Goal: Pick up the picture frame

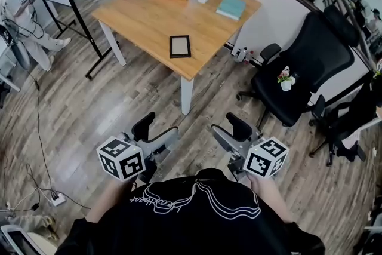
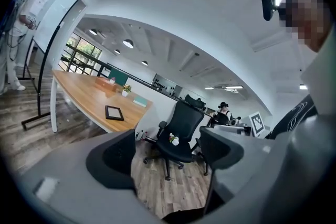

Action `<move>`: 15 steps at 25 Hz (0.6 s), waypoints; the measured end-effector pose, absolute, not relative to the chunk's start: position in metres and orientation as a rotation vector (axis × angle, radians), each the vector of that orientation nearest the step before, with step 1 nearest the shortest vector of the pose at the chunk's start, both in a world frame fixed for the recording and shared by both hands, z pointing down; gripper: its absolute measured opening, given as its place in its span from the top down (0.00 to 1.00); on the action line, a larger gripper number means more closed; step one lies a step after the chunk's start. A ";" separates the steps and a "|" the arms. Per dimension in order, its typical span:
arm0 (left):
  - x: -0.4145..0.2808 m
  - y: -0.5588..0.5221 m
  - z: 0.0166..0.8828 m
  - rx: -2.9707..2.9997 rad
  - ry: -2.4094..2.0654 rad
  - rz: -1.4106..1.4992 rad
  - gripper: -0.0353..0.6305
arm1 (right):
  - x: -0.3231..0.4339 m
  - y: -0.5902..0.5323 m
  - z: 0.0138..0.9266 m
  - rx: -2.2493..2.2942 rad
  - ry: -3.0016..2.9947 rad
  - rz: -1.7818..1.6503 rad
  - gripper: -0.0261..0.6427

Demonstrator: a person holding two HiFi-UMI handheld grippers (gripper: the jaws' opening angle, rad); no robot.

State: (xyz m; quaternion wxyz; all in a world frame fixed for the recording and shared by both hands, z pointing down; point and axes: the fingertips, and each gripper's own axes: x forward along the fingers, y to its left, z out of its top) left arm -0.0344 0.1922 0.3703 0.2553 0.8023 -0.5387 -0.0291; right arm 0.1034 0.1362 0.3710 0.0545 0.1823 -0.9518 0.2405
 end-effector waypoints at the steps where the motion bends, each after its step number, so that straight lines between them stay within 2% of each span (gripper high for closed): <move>1: -0.038 0.190 0.372 2.176 -1.466 -0.077 0.39 | 0.099 0.133 0.372 0.552 -2.888 0.724 0.49; 15: -0.095 0.088 0.403 2.086 -1.450 -0.056 0.39 | 0.017 0.017 0.399 0.428 -2.845 0.770 0.49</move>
